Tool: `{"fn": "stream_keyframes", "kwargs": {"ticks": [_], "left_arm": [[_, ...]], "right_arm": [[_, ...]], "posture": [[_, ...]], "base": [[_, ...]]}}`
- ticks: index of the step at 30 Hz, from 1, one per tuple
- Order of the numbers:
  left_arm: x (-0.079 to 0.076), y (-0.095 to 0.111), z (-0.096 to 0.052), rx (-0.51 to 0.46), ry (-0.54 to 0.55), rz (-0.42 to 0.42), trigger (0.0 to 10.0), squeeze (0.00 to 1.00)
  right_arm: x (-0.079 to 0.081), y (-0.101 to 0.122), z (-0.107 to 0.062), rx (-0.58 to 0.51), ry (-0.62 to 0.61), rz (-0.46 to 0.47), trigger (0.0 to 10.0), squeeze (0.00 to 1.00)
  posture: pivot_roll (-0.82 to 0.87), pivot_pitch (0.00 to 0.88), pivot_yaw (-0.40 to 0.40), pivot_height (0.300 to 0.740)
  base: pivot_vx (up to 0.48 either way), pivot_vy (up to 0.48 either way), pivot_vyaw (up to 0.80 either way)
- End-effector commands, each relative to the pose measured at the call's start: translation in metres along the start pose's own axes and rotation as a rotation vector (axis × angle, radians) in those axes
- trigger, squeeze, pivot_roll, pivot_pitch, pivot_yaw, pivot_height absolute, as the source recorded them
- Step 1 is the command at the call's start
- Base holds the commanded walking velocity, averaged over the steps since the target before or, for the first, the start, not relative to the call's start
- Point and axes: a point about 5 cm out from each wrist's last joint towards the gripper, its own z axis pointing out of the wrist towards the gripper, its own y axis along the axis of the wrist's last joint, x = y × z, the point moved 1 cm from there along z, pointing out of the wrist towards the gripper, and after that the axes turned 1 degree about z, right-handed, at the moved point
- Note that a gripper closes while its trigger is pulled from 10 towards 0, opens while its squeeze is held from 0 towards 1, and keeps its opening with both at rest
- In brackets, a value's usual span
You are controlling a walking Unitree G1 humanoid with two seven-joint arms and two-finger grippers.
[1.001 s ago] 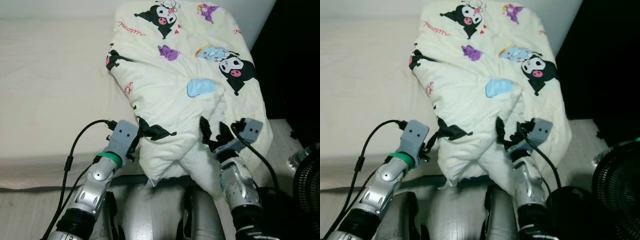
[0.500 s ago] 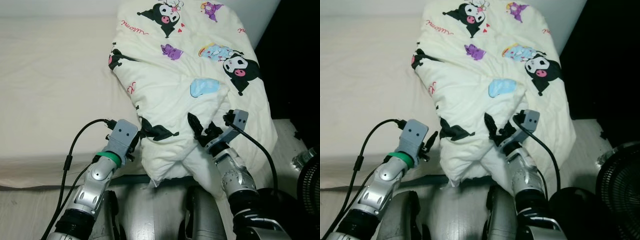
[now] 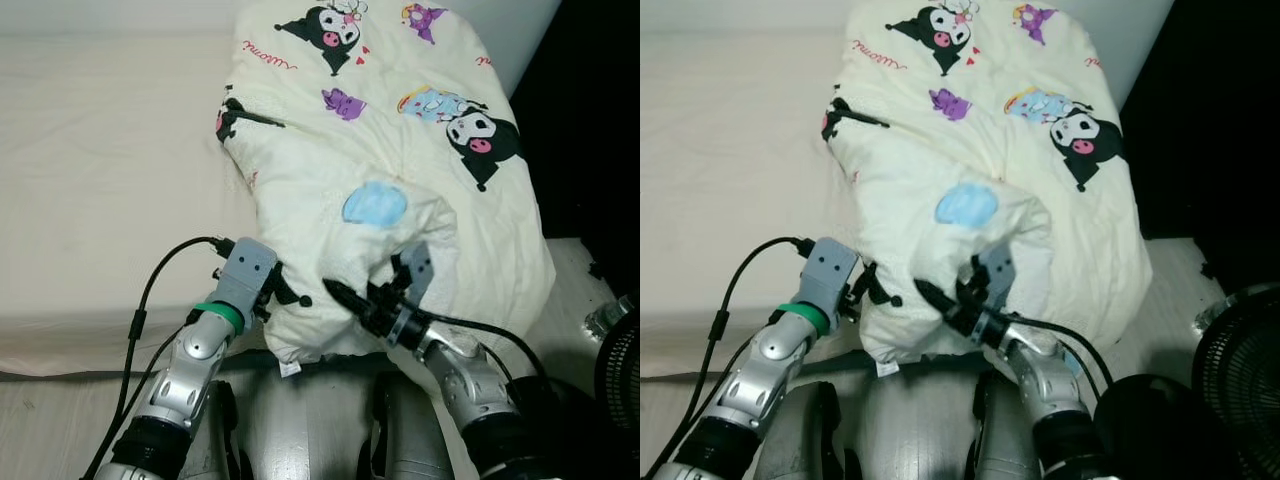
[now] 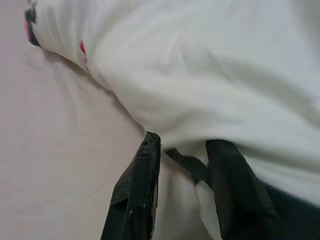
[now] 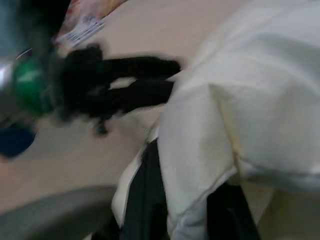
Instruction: Clean up the room
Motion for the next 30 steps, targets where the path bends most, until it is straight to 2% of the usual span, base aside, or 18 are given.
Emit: {"fn": "stream_keyframes", "kwargs": {"ticks": [1, 3, 4, 5, 6, 7, 8, 9, 10, 11, 14, 15, 16, 21, 22, 24, 25, 30], "left_arm": [[0.015, 0.011, 0.002, -0.034, 0.056, -0.017, 10.0, 0.00], [0.015, 0.011, 0.002, -0.034, 0.056, -0.017, 10.0, 0.00], [0.034, 0.029, 0.006, -0.098, 0.137, -0.010, 10.0, 0.00], [0.034, 0.029, 0.006, -0.098, 0.137, -0.010, 10.0, 0.00], [0.060, 0.052, 0.009, -0.177, 0.244, -0.001, 10.0, 0.00], [0.060, 0.052, 0.009, -0.177, 0.244, -0.001, 10.0, 0.00], [0.083, 0.075, 0.009, -0.255, 0.329, 0.006, 10.0, 0.00], [0.083, 0.075, 0.009, -0.255, 0.329, 0.006, 10.0, 0.00], [0.100, 0.094, 0.007, -0.313, 0.373, 0.014, 10.0, 0.00], [0.100, 0.094, 0.007, -0.313, 0.373, 0.014, 10.0, 0.00], [0.103, 0.116, 0.004, -0.368, 0.289, 0.048, 10.0, 0.00], [0.098, 0.117, 0.003, -0.372, 0.242, 0.057, 10.0, 0.00], [0.087, 0.118, 0.002, -0.372, 0.168, 0.056, 10.0, 0.00], [0.061, 0.114, 0.000, -0.363, 0.031, 0.047, 10.0, 0.00], [0.054, 0.109, 0.000, -0.350, 0.017, 0.038, 10.0, 0.00], [0.049, 0.105, 0.000, -0.340, 0.011, 0.032, 10.0, 0.00], [0.046, 0.103, 0.001, -0.332, 0.010, 0.022, 10.0, 0.00], [0.036, 0.102, 0.004, -0.329, -0.002, 0.015, 10.0, 0.00]], "right_arm": [[0.014, -0.006, 0.005, 0.056, 0.107, -0.012, 0.0, 0.00], [0.014, -0.006, 0.005, 0.056, 0.107, -0.012, 0.0, 0.00], [0.023, -0.003, 0.014, 0.063, 0.177, -0.027, 0.0, 0.00], [0.023, -0.003, 0.014, 0.063, 0.177, -0.027, 0.0, 0.00], [0.034, 0.001, 0.027, 0.063, 0.255, -0.040, 0.0, 0.00], [0.034, 0.001, 0.027, 0.063, 0.255, -0.040, 0.0, 0.00], [0.044, 0.005, 0.044, 0.060, 0.320, -0.052, 0.0, 0.00], [0.044, 0.005, 0.044, 0.060, 0.320, -0.052, 0.0, 0.00], [0.055, 0.009, 0.060, 0.057, 0.377, -0.056, 0.0, 0.00], [0.055, 0.009, 0.060, 0.057, 0.377, -0.056, 0.0, 0.00], [0.080, 0.015, 0.103, 0.058, 0.422, -0.035, 0.0, 0.00], [0.086, 0.015, 0.113, 0.057, 0.411, -0.017, 3.8, 0.00], [0.091, 0.016, 0.123, 0.051, 0.379, 0.021, 10.0, 0.00], [0.097, 0.020, 0.134, 0.007, 0.306, 0.187, 10.0, 0.00], [0.097, 0.021, 0.132, -0.010, 0.321, 0.268, 10.0, 0.27], [0.098, 0.022, 0.129, -0.020, 0.336, 0.319, 10.0, 0.27], [0.100, 0.020, 0.124, -0.010, 0.383, 0.344, 10.0, 1.00], [0.103, 0.009, 0.101, 0.075, 0.534, 0.301, 10.0, 1.00]], "posture": [[-0.03, 0.116, 0.075, 0.572], [-0.03, 0.116, 0.075, 0.572], [-0.03, 0.115, 0.074, 0.572], [-0.03, 0.115, 0.074, 0.572], [-0.03, 0.113, 0.073, 0.572], [-0.03, 0.113, 0.073, 0.572], [-0.03, 0.112, 0.072, 0.572], [-0.03, 0.112, 0.072, 0.572], [-0.03, 0.112, 0.072, 0.572], [-0.03, 0.112, 0.072, 0.572], [-0.02, 0.110, 0.066, 0.572], [-0.02, 0.111, 0.063, 0.572], [-0.02, 0.111, 0.059, 0.572], [-0.02, 0.110, 0.050, 0.572], [-0.02, 0.109, 0.046, 0.572], [-0.02, 0.109, 0.045, 0.572], [-0.03, 0.106, 0.043, 0.572], [-0.05, 0.096, 0.035, 0.572]], "base": [[0.000, 0.000, 0.00], [0.000, 0.000, 0.00], [0.000, 0.000, 0.00], [0.000, 0.000, 0.00], [0.000, 0.000, 0.00], [0.000, 0.000, 0.00], [0.000, 0.000, 0.00], [0.000, 0.000, 0.00], [0.000, 0.000, 0.00], [0.000, 0.000, 0.00], [0.000, 0.000, 0.00], [0.000, 0.000, 0.00], [0.000, 0.000, 0.00], [0.000, 0.000, 0.00], [0.000, 0.000, 0.00], [0.000, 0.000, 0.00], [0.000, 0.000, 0.00], [0.000, 0.000, 0.00]]}}
